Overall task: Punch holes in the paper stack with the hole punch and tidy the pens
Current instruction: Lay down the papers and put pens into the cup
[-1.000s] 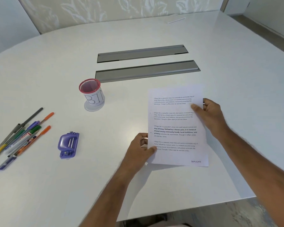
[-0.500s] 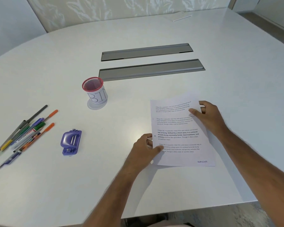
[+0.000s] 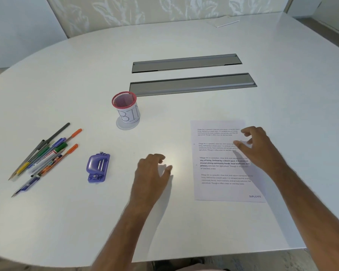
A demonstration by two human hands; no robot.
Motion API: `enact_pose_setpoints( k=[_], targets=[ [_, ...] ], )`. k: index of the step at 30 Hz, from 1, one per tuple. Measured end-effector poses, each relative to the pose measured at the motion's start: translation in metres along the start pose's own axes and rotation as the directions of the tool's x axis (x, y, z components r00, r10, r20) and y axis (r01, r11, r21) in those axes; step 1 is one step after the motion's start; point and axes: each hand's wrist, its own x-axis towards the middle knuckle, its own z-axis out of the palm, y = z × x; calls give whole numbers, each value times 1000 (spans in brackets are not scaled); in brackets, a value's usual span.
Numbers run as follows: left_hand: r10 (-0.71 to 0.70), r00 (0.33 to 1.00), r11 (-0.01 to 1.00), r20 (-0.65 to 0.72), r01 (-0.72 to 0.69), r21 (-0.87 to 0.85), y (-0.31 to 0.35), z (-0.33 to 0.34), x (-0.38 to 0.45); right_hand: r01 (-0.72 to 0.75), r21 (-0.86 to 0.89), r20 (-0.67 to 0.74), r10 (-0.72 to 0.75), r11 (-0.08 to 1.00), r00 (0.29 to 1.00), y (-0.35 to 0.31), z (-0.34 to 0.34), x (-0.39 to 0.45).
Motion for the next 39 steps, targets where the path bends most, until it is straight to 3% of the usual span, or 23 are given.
enact_pose_setpoints(
  k=[9,17,25,39],
  targets=[
    [-68,984,990,-163,86,111,-64,-33,17,206,93,44,-210,974,977,-75,49,-10],
    [-82,989,992,-127,93,83,-85,-39,27,329,123,153,-346,936,926,-139,101,-12],
    [-88,989,996,-123,89,7,-83,-39,42,304,249,279,-368,920,887,-201,155,-6],
    [-139,972,985,-191,116,-124,-82,-34,42,304,241,362,-377,921,853,-227,197,15]
  ],
)
